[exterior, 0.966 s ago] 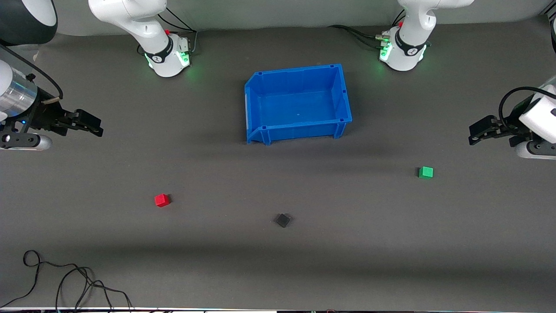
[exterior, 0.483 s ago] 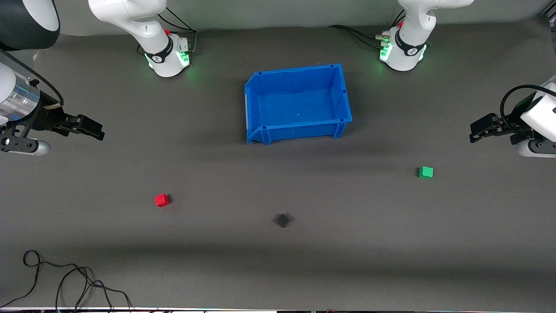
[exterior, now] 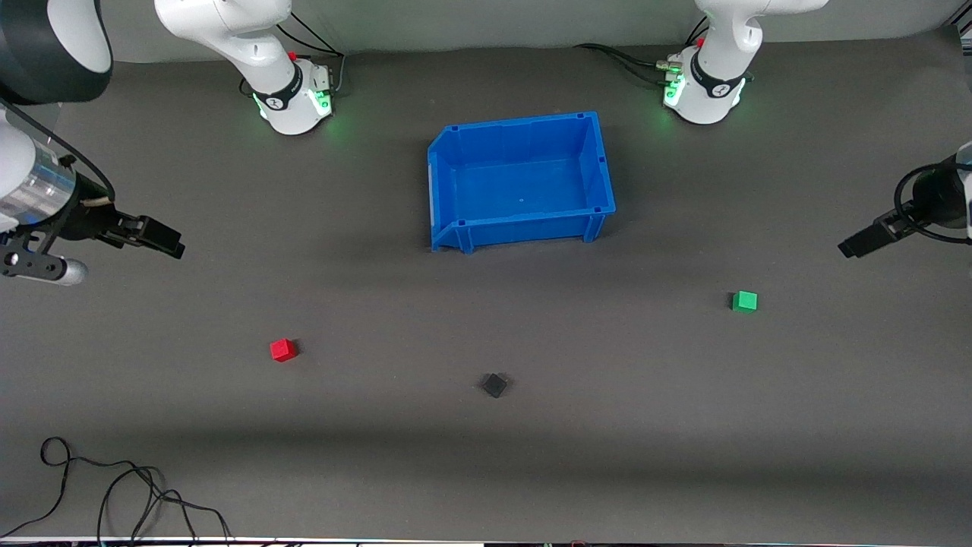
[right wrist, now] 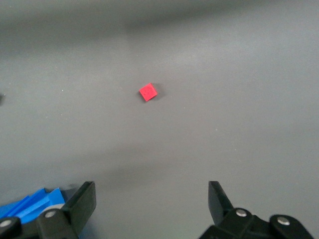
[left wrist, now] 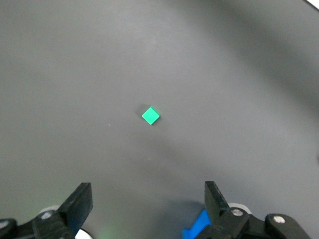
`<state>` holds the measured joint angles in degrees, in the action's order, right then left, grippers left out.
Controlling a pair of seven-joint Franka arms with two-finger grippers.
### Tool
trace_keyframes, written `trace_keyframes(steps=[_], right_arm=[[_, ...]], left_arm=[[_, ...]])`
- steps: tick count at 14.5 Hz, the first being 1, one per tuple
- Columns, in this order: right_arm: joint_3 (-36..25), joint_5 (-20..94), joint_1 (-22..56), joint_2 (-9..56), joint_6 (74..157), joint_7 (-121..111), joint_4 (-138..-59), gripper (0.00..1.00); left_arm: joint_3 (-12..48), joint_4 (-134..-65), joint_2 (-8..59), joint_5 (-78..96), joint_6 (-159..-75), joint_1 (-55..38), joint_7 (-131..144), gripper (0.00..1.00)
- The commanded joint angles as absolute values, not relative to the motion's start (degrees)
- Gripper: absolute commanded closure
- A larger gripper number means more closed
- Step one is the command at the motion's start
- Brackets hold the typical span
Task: Attach green and red cubes to black cube
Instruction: 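Reach the right gripper to the red cube while the left gripper reaches the green cube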
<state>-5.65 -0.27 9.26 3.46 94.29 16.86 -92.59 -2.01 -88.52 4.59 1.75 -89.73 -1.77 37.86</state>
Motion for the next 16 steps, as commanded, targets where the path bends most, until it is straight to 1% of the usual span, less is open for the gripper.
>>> trace_keyframes(steps=[1,5,9,11,14,16], right_arm=[[-5.62,-0.35,9.05,4.21,95.89,21.68,-93.69,0.00],[-5.62,-0.35,8.96,4.92,97.99,33.10,-98.33,0.00],[-5.62,-0.53,9.05,4.92,105.02,51.02,-105.19,0.00],[-5.71,-0.53,9.05,7.72,109.75,56.57,-108.35,0.00],[-6.85,-0.53,8.96,12.29,115.47,60.12,-110.47,0.00],[-6.94,-0.26,8.53,14.06,123.00,60.20,-114.23,0.00]], left_arm=[[-1.93,-86.75,6.85,7.09,-89.38,1.30,54.43,0.00],[-1.93,-87.01,8.69,14.31,-91.05,6.75,61.42,0.00],[-1.93,-88.68,12.56,22.23,-92.11,11.42,66.36,0.00],[-1.93,-88.94,15.54,22.50,-92.29,11.60,64.35,0.00],[-1.85,-90.17,19.24,22.85,-93.42,11.60,60.82,0.00],[-1.76,-93.85,20.12,22.85,-96.84,11.51,58.03,0.00]])
